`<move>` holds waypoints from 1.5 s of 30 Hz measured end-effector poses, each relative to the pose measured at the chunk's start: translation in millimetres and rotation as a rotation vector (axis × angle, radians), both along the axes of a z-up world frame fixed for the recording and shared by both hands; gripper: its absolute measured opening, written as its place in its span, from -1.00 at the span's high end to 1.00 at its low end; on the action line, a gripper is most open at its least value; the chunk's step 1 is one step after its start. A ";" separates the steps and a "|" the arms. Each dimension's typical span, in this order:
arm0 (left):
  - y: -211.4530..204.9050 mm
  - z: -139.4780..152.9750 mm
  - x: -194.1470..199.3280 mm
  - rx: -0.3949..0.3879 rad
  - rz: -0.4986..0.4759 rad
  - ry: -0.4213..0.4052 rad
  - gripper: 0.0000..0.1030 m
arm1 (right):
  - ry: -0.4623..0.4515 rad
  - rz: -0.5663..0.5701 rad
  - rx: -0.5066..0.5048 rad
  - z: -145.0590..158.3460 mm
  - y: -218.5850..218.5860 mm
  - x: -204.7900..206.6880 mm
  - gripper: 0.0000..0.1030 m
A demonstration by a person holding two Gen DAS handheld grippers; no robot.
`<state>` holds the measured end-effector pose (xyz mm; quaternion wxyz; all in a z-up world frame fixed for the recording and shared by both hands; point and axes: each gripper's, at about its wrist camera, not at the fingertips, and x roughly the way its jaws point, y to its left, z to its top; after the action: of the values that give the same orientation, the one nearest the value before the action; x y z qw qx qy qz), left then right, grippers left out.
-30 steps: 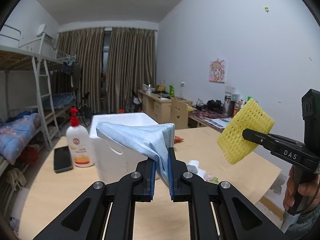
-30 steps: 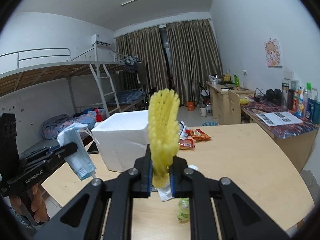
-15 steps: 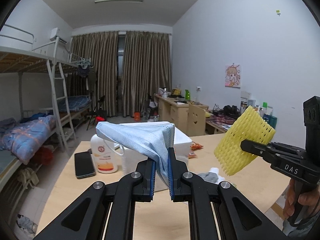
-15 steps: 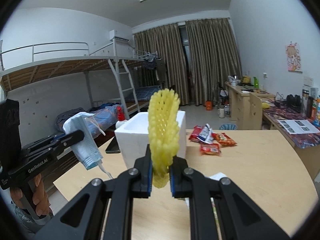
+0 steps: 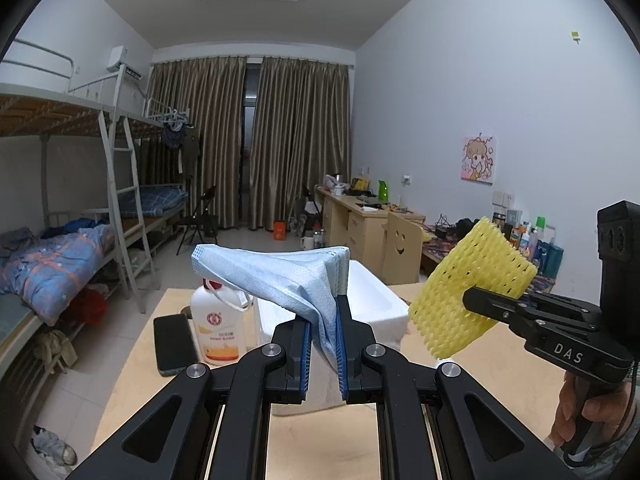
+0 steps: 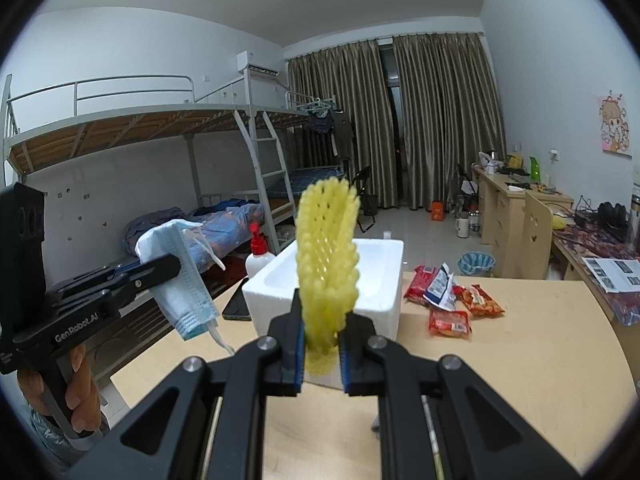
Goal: Organize soft objects
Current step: 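Carry the mask with the left tool and the net with the right tool over the foam box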
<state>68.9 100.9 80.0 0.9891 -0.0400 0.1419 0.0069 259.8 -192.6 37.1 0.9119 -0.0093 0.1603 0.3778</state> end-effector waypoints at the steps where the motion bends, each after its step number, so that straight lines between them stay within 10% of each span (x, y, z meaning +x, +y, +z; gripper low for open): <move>1: 0.4 0.5 0.3 -0.001 -0.001 -0.003 0.78 | 0.001 0.002 -0.001 1.2 3.3 2.6 0.67; 31: 21.6 24.2 132.0 -0.004 -0.066 0.090 0.78 | 0.028 0.018 0.009 23.9 42.2 67.4 0.67; 45: 17.2 -11.0 193.6 -0.024 -0.132 0.242 0.78 | 0.052 0.010 -0.009 16.7 43.7 79.1 0.67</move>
<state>262.5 118.2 69.0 0.9624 -0.0412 0.2627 -0.0553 338.8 -148.9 53.7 0.9054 -0.0046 0.1855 0.3819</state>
